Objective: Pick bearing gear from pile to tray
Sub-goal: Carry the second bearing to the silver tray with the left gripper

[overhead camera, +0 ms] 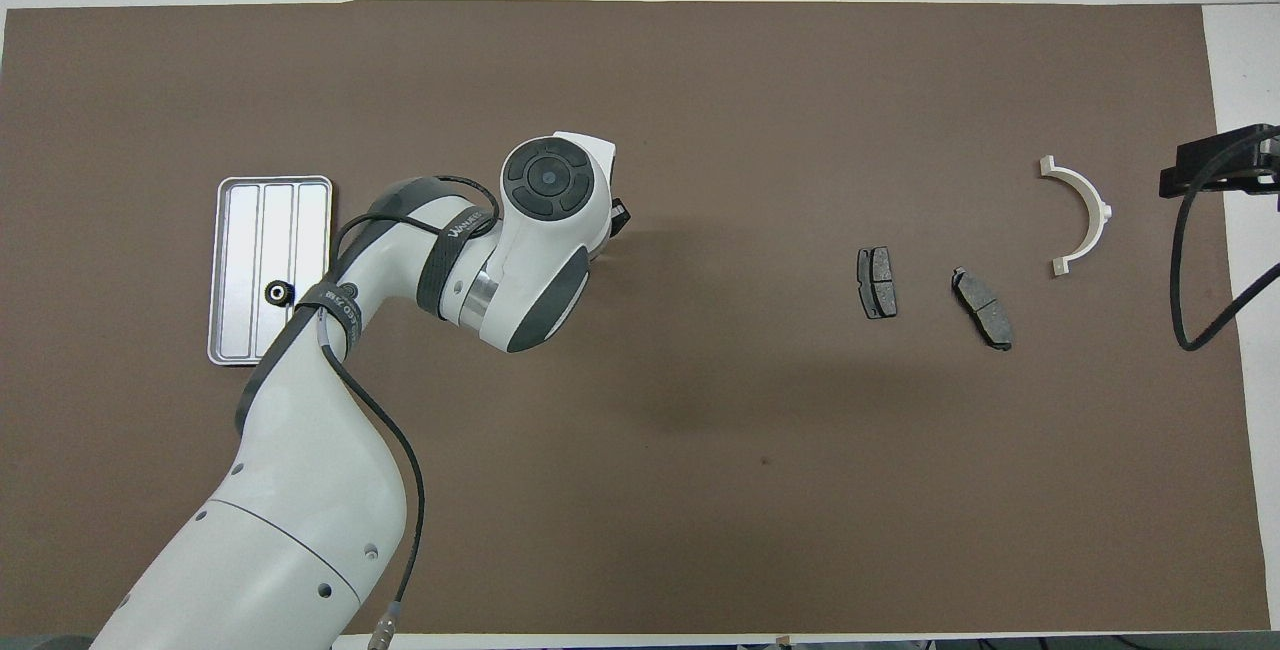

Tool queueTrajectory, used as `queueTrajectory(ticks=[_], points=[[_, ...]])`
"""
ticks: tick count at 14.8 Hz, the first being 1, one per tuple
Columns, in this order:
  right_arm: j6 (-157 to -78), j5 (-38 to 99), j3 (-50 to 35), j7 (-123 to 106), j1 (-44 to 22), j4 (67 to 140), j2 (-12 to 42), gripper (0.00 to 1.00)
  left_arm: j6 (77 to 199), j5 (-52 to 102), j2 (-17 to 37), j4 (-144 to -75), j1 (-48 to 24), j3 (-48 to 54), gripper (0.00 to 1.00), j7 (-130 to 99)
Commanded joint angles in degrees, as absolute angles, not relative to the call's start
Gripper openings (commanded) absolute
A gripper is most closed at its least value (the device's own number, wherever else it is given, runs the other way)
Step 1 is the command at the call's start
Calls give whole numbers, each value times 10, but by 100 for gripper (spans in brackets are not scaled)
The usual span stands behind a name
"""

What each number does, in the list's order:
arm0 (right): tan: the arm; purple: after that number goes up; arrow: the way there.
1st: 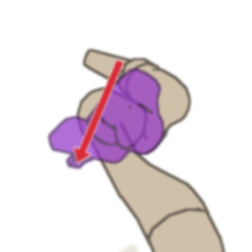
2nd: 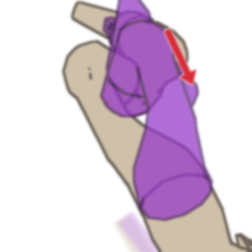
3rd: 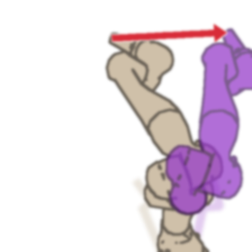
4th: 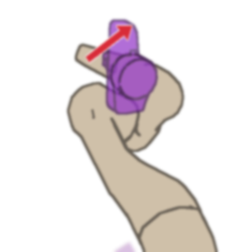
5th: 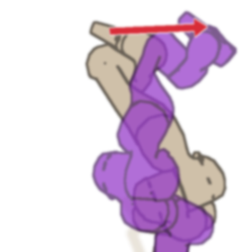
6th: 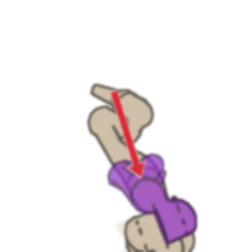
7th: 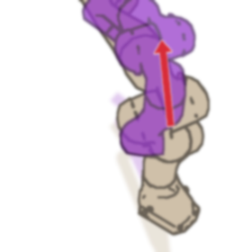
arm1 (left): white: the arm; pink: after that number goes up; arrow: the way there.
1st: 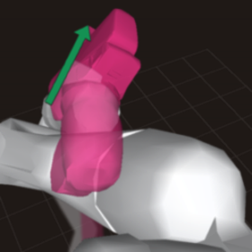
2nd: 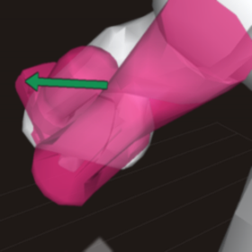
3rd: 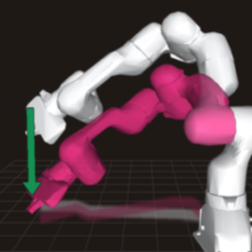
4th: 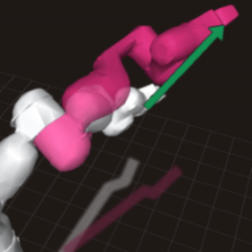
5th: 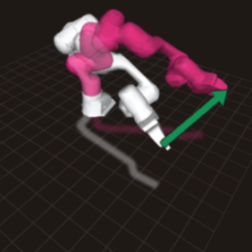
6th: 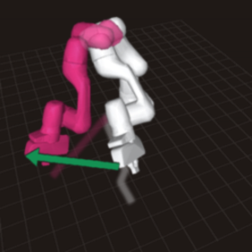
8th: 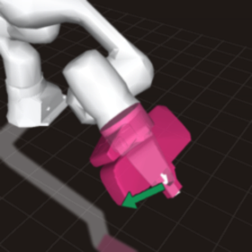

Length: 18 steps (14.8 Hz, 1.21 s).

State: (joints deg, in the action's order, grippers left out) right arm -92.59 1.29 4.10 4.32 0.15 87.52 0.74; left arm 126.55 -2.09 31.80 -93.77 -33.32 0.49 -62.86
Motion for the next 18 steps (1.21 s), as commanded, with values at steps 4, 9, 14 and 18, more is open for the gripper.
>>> queueTrajectory(ticks=[4,9,14,18], points=[[-913,16,50,37,2,881,13,96,1265,-35,323,-940,-343,-2,4,-645],[-889,16,50,38,3,880,14,97,1209,-35,319,-920,-336,-2,0,-644],[-896,18,49,39,3,880,13,97,1163,-37,275,-925,-308,-32,0,-605],[-896,22,50,32,8,883,10,97,1154,-37,251,-949,-237,-32,0,-499]])
